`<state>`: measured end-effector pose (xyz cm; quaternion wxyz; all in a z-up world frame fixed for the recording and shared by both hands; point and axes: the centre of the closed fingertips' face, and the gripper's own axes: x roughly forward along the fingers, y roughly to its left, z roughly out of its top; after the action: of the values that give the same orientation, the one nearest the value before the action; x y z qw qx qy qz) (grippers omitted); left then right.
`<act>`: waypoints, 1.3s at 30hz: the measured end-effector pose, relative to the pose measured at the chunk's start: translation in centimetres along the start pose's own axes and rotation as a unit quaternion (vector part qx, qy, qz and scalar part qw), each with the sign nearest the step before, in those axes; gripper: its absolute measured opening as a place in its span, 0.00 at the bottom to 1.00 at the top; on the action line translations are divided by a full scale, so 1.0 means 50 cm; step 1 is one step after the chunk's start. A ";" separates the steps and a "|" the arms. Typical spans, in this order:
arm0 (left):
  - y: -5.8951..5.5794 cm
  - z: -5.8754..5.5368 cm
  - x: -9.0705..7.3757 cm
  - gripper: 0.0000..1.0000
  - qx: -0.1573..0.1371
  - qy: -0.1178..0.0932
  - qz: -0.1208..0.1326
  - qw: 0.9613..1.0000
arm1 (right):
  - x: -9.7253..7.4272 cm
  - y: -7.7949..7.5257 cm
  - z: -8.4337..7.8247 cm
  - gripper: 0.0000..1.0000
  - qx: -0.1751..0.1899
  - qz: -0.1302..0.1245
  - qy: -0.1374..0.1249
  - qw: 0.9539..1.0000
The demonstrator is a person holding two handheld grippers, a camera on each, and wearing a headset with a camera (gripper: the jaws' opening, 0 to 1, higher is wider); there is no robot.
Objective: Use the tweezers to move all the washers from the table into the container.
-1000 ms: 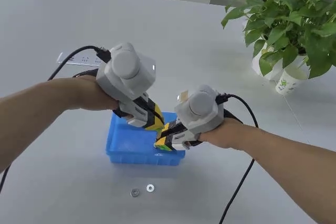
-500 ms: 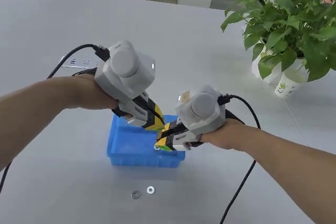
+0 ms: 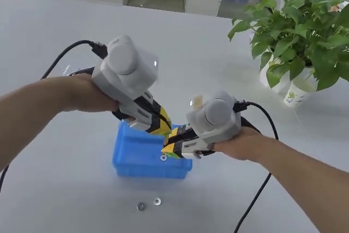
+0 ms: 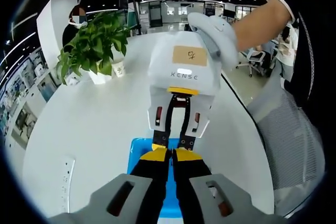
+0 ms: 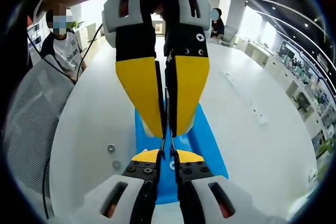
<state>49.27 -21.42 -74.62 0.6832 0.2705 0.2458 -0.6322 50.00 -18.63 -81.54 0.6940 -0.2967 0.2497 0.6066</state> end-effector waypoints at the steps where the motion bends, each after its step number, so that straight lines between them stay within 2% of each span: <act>1: -0.003 0.002 -0.004 0.06 0.001 0.000 0.001 1.000 | -0.003 0.003 0.004 0.12 -0.001 -0.001 -0.001 1.000; 10: -0.032 0.012 -0.031 0.06 0.007 0.002 0.005 1.000 | -0.024 0.029 0.025 0.12 -0.015 -0.008 -0.010 1.000; 17: -0.061 0.011 -0.033 0.06 0.010 -0.001 0.006 1.000 | -0.027 0.056 0.026 0.12 -0.022 -0.010 -0.008 1.000; 29: -0.105 -0.004 -0.021 0.06 0.009 -0.004 0.002 1.000 | -0.020 0.101 0.011 0.13 -0.015 -0.005 -0.008 1.000; 39: -0.135 -0.028 0.001 0.06 0.013 0.004 -0.011 1.000 | -0.002 0.138 -0.016 0.13 -0.002 0.003 -0.004 1.000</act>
<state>42.54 -20.84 -76.08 0.6718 0.2791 0.2432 -0.6416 43.19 -18.68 -82.79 0.6924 -0.2952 0.2467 0.6104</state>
